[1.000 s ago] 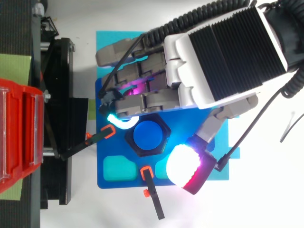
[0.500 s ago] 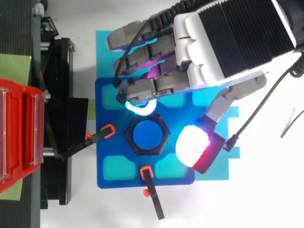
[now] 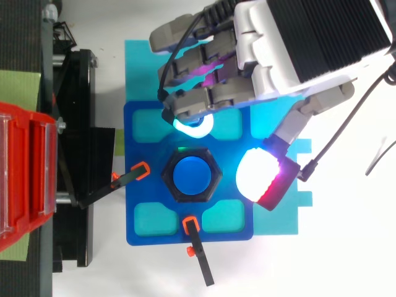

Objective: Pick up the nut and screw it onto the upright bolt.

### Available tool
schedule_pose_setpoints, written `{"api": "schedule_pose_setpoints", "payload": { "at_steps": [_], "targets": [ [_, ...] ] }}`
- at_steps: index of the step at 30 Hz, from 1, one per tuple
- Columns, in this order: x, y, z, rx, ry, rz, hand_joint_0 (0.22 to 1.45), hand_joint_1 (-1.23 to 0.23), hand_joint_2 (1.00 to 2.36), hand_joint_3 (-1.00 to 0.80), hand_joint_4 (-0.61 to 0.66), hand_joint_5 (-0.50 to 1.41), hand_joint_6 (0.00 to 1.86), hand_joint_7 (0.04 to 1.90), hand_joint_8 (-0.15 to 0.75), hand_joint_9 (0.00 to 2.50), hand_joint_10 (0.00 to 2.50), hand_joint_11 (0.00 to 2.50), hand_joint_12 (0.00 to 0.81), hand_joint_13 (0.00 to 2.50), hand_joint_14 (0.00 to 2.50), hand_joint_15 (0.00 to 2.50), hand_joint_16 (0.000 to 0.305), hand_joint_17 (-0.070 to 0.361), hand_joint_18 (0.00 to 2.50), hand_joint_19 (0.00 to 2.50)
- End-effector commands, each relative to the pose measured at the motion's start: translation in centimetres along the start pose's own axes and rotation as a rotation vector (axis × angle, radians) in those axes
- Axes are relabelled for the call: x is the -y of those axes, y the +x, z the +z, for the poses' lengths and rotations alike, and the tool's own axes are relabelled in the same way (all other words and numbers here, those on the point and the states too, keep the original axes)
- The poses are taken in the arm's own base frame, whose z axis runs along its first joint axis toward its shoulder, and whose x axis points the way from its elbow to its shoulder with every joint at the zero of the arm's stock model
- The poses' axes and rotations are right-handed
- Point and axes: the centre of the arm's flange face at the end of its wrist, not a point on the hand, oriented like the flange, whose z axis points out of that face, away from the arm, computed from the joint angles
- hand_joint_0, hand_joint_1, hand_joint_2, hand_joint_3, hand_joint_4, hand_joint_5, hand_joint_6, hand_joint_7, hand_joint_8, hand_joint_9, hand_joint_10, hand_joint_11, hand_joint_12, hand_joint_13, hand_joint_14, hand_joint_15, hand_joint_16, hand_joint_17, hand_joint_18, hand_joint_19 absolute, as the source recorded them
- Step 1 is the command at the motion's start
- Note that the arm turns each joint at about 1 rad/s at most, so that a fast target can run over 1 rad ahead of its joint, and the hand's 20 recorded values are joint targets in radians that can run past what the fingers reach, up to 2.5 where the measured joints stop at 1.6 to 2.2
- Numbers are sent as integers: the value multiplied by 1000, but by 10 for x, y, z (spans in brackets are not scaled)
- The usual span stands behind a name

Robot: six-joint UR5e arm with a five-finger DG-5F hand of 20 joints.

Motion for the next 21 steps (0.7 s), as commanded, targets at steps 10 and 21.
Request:
{"api": "schedule_pose_setpoints", "payload": {
  "at_steps": [10, 21],
  "targets": [
    [10, -17, -15, -38, 27, 26, 519, -143, 1000, -500, 271, -64, 504, 1003, 287, 959, 0, 0, 283, 683, 0, 0, 28, 63, 332, 0],
    [2, -55, -32, -87, 43, -19, 517, -148, 1000, -500, 268, -84, 504, 945, 281, 925, 0, 0, 291, 657, 0, 0, 29, 65, 313, 0]
  ]
}}
